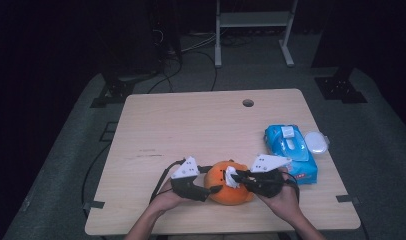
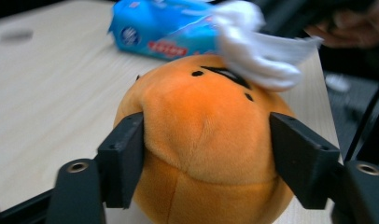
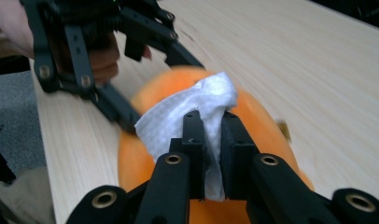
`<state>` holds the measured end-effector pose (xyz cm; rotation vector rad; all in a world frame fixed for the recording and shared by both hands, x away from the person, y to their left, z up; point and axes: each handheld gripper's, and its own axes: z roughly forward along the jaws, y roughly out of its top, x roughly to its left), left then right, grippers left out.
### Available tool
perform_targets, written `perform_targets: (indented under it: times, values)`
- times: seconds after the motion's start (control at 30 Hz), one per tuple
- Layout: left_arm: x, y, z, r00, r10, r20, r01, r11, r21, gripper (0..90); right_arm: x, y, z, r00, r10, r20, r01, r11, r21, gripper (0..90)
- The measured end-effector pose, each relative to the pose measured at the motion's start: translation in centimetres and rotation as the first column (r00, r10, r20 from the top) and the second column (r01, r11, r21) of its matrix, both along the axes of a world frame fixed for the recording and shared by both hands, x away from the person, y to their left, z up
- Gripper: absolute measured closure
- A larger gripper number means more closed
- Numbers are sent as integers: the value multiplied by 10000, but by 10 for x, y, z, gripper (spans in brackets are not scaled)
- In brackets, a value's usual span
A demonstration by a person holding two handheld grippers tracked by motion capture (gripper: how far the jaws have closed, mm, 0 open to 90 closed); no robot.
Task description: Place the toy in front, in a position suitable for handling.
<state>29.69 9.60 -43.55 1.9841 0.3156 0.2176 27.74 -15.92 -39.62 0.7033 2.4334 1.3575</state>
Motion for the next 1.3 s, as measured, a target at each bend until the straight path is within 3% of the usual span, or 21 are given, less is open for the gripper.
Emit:
perform_targets:
  times: [0.07,0.13,0.17,0.2,0.23,0.27,0.33,0.43,0.47,0.5,0.53,0.67,0.77,0.8,0.83,0.9,1.0,1.1,1.2,1.3]
  values:
    - [-5,-3,1,9987,-339,372,334,9993,147,324,1,0,5,9998,-53,174,52,10000,49,809]
    - [-6,-4,1,9979,-415,489,407,9990,181,313,4,-4,5,9994,-286,205,286,9996,-23,809]
    - [-3,-3,1,9997,-175,191,174,9998,35,278,6,-8,4,9991,-376,172,377,9993,-56,810]
    - [-3,-3,1,9997,-175,191,174,9998,35,221,6,-8,4,9991,-376,172,377,9993,-56,810]
    - [3,-2,-1,9980,300,-554,-306,9995,-105,181,9,-13,-2,9986,-520,-38,519,9985,-184,810]
    - [5,-1,-2,9957,436,-819,-445,9990,-92,161,9,-14,-4,9985,-537,-44,535,9982,-260,810]
    - [6,-2,-4,9940,490,-978,-496,9988,-38,176,9,-15,-6,9984,-544,-148,540,9983,-228,810]
    - [-3,-7,0,9999,96,-120,-94,9997,232,264,1,-7,-1,9997,-261,34,262,9995,-181,811]
    - [-3,-7,0,9999,96,-120,-94,9997,232,278,1,-7,-1,9997,-261,34,262,9995,-181,811]
    - [-9,-11,2,9988,-227,429,206,9986,483,291,-5,2,2,9996,231,153,-230,9997,-48,811]
    - [-12,-13,2,9971,-362,665,325,9979,563,296,-7,5,4,9992,314,246,-311,9995,-91,810]
    - [-14,-13,3,9953,-535,810,493,9974,532,301,-5,2,9,9988,158,465,-152,9998,-125,810]
    - [-7,-10,2,9999,-155,-19,155,9996,238,202,0,-7,4,9994,-182,282,189,9995,-236,810]
    - [-7,-10,2,9999,-155,-19,155,9996,238,176,0,-7,4,9994,-182,282,189,9995,-236,810]
    - [-3,-8,2,9977,125,-670,-135,9998,-144,159,2,-11,-1,9997,-221,38,222,9996,-188,811]
    - [-2,-9,1,9962,201,-849,-212,9997,-124,173,1,-11,-2,9998,-212,-34,212,9997,-153,811]
    - [-8,-12,2,9998,27,-217,-26,10000,67,268,-4,-4,1,10000,43,41,-43,9999,-107,811]
    - [-14,-15,4,9981,-331,512,310,9987,413,314,-10,5,5,9989,449,116,-450,9990,16,811]
    - [-16,-15,4,9959,-488,762,451,9978,485,330,-7,3,9,9990,307,337,-307,9995,0,810]
    - [-16,-13,3,9965,-464,690,431,9979,481,320,1,-8,7,9992,-229,328,236,9995,-209,810]
